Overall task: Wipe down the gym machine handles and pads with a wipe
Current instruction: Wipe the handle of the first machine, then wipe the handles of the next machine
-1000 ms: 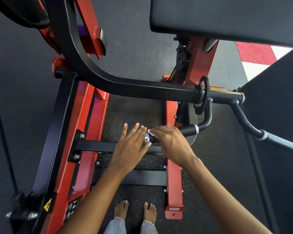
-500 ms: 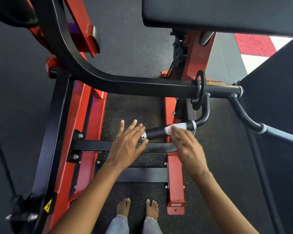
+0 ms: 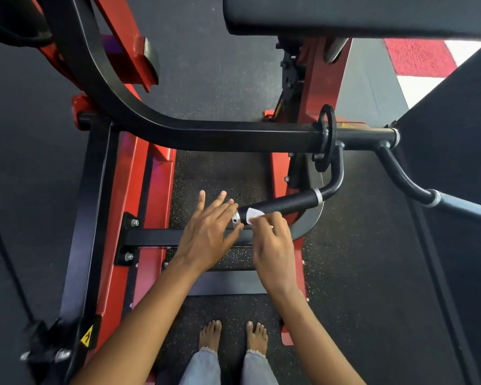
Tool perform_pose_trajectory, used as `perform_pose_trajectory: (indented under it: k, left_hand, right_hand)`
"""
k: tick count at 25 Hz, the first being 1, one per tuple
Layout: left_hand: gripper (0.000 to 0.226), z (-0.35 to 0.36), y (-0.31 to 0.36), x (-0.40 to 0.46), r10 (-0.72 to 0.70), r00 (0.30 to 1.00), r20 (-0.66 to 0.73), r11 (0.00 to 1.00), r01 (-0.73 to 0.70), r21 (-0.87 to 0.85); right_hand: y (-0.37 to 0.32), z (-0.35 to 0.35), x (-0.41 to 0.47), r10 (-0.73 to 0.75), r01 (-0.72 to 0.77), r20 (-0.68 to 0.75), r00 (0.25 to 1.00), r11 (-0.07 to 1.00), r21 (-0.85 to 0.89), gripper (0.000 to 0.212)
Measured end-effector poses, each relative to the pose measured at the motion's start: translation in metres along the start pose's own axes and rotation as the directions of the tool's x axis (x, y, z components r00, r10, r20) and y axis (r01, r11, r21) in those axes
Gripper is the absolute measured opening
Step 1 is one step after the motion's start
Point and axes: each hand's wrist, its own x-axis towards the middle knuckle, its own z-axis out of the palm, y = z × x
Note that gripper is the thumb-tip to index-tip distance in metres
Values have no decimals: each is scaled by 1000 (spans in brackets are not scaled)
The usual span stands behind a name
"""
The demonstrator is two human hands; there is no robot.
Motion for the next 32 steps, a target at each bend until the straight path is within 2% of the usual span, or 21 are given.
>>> perform_pose_trajectory:
  k: [1, 2, 3, 4, 5, 6, 7, 8, 9, 14, 16, 18, 21, 23, 24, 25, 27, 29, 32]
  left_hand:
    - [53, -1, 0, 0, 2, 1000, 2, 1000, -2, 4]
    - [52, -1, 1, 0, -3, 1000, 1, 1000, 3, -6]
    - [52, -1, 1, 0, -14, 1000, -3, 1000, 14, -25]
    - [52, -1, 2, 0, -23, 1000, -8, 999, 22, -44]
    - [52, 0, 3, 0, -27, 1000, -15, 998, 26, -54]
    - [52, 0, 3, -1, -26, 999, -19, 998, 25, -57]
    - [52, 0, 4, -1, -25, 999, -19, 998, 24, -57]
    - [52, 1, 4, -2, -25, 1000, -19, 998, 24, -57]
    - [51, 1, 3, -2, -24, 1000, -18, 998, 23, -57]
    - [52, 3, 3, -2, -15, 1000, -13, 999, 15, -41]
    - [53, 3, 3, -2, -18, 1000, -12, 999, 17, -30]
    - [54, 2, 2, -2, -17, 1000, -10, 1000, 16, -21]
    - [56, 2, 4, -3, -13, 1000, 9, 1000, 13, 11]
    - [60, -5, 4, -4, -27, 999, 44, 1000, 27, 10]
    - [63, -11, 4, -6, -44, 998, 50, 999, 45, -5]
    - [67, -20, 5, -8, -66, 997, 46, 997, 68, -33]
    - [69, -47, 8, -15, -138, 990, 18, 980, 139, -139]
    - [59, -81, 12, -18, -244, 969, -44, 938, 224, -264]
    - [52, -151, 20, -23, -422, 890, -175, 862, 334, -383]
  right_hand:
    - [1, -6, 0, 142, -136, -51, 989, 984, 113, 13]
    - [4, -14, 2, 359, -322, -132, 924, 917, 237, 11]
    - [9, -22, 5, 601, -511, -197, 774, 778, 366, 10]
    - [17, -28, 10, 799, -641, -191, 571, 579, 505, 10]
    - [24, -31, 16, 915, -671, -98, 392, 357, 650, 12]
    - [30, -32, 24, 953, -614, 58, 296, 143, 776, 16]
    - [33, -31, 32, 932, -513, 223, 287, -48, 857, 20]
    - [32, -30, 39, 889, -434, 340, 308, -187, 881, 25]
    - [28, -27, 42, 847, -413, 415, 331, -266, 871, 30]
    - [-2, -13, 28, 657, -507, 618, 432, -389, 769, 31]
    - [-8, -11, 24, 622, -555, 636, 456, -360, 750, 29]
    - [-13, -10, 27, 665, -620, 612, 429, -276, 735, 28]
    - [-21, -12, 33, 801, -707, 487, 348, -117, 697, 27]
    - [-26, -18, 32, 850, -725, 409, 331, -48, 687, 20]
    - [-28, -25, 31, 863, -737, 368, 346, 8, 675, 17]
    - [-31, -35, 31, 861, -750, 327, 390, 91, 656, 15]
    - [-40, -57, 34, 788, -736, 273, 552, 307, 603, 19]
    - [-53, -74, 44, 671, -698, 273, 689, 514, 498, 26]
    - [-92, -106, 72, 453, -566, 343, 823, 699, 437, 18]
